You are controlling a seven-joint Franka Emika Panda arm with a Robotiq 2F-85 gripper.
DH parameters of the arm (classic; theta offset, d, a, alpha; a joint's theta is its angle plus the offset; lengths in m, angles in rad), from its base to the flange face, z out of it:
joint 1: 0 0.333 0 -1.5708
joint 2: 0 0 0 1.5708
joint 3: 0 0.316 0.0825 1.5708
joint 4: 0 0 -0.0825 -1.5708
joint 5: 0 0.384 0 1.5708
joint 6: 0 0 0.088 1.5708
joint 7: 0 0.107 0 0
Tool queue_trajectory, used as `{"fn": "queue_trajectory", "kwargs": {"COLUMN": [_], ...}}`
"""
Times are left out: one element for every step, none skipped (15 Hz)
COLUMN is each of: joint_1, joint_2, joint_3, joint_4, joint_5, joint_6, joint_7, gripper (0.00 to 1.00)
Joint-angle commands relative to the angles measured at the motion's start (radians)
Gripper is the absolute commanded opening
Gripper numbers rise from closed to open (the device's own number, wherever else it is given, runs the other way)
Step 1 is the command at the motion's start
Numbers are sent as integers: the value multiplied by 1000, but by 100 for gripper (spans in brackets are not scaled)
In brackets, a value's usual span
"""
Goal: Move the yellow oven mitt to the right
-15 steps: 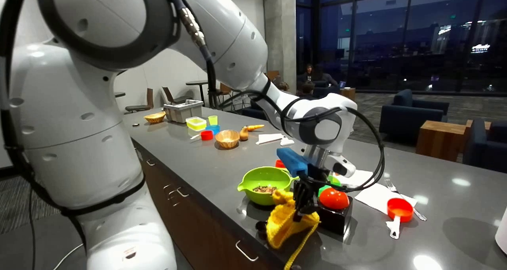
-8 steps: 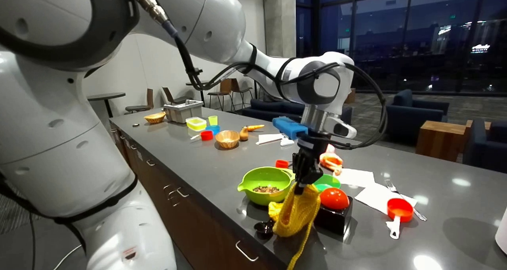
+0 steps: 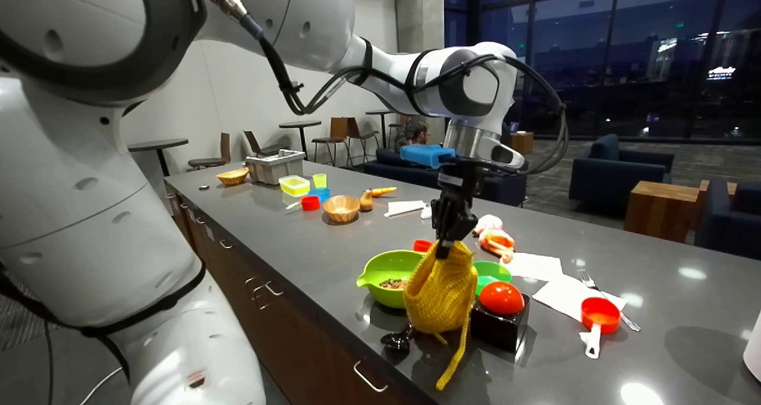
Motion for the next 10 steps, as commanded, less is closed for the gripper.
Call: {"fn": "queue_trajectory", "kwargs": {"joint_1": [11, 14, 16, 17, 16, 14, 12, 9, 7, 4], "joint_2": [13, 15, 17, 18, 17, 14, 10, 4, 1, -2], "joint_3": [26, 33, 37, 41, 44, 45, 45, 43, 40, 35], "joint_4": [76, 93, 108, 123, 134, 143, 149, 150, 150, 147], "joint_5": [-29, -33, -35, -38, -42, -47, -53, -57, -60, -58], "joint_6": [-77, -92, -106, -122, -139, -159, -178, -198, -212, -224], "joint_7": [26, 29, 30, 36, 44, 53, 61, 69, 71, 68], "gripper": [1, 1, 1, 1, 1, 1, 1, 1, 1, 1]}}
